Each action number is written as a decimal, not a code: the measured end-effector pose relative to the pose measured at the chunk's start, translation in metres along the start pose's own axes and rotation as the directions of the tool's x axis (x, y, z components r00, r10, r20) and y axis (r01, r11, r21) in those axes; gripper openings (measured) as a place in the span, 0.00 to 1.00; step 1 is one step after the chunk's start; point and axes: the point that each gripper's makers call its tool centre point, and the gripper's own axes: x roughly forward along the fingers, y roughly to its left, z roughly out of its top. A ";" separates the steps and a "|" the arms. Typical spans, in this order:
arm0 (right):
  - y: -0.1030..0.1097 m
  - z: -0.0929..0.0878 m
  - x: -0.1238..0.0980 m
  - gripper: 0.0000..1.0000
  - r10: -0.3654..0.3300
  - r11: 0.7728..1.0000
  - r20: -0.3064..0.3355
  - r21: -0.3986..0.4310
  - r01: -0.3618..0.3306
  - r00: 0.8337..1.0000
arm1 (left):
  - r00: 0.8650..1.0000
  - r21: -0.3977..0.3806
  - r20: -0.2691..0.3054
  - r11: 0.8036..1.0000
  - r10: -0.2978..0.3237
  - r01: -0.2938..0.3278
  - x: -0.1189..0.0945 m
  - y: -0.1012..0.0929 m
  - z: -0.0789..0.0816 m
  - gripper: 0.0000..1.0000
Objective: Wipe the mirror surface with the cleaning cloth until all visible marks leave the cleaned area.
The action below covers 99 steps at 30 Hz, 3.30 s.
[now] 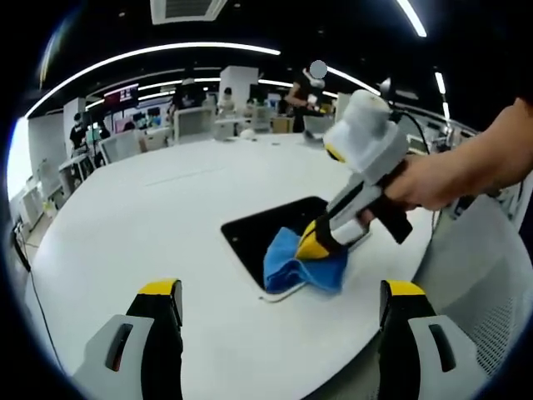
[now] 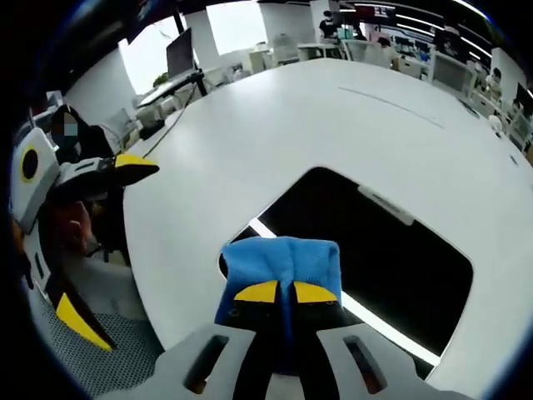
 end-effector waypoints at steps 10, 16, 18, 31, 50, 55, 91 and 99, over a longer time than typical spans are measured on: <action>0.013 0.008 0.008 0.00 0.022 0.999 -0.002 -0.046 -0.022 1.000 | 1.000 -0.002 0.001 1.000 0.001 -0.001 0.000 0.001 0.000 0.99; 0.019 0.010 0.011 0.00 0.039 0.996 0.007 -0.085 -0.038 0.999 | 1.000 -0.006 0.004 1.000 0.003 -0.003 0.000 0.001 0.001 0.99; 0.019 0.011 0.012 0.00 0.041 0.996 0.005 -0.080 -0.040 0.999 | 1.000 -0.005 0.005 1.000 0.004 -0.004 0.000 0.001 0.001 0.99; 0.020 0.012 0.012 0.00 0.049 0.995 0.005 -0.086 -0.048 0.999 | 1.000 -0.012 0.007 1.000 0.014 -0.014 -0.001 0.003 0.001 0.99; 0.019 0.013 0.012 0.00 0.046 0.995 0.001 -0.086 -0.046 0.999 | 1.000 -0.012 0.001 1.000 0.014 -0.014 -0.001 0.003 0.000 0.99; 0.018 0.014 0.013 0.00 0.047 0.996 -0.001 -0.079 -0.047 0.999 | 1.000 -0.013 0.000 1.000 0.014 -0.014 -0.001 0.003 0.000 0.99; -0.009 0.035 0.026 0.00 0.023 0.984 -0.111 -0.175 -0.042 0.994 | 1.000 -0.022 0.004 1.000 0.002 -0.002 0.000 0.002 0.000 0.99; -0.014 0.042 0.031 0.00 0.031 0.979 -0.150 -0.193 -0.060 0.988 | 1.000 -0.023 0.003 1.000 -0.003 0.003 0.001 0.001 -0.001 0.99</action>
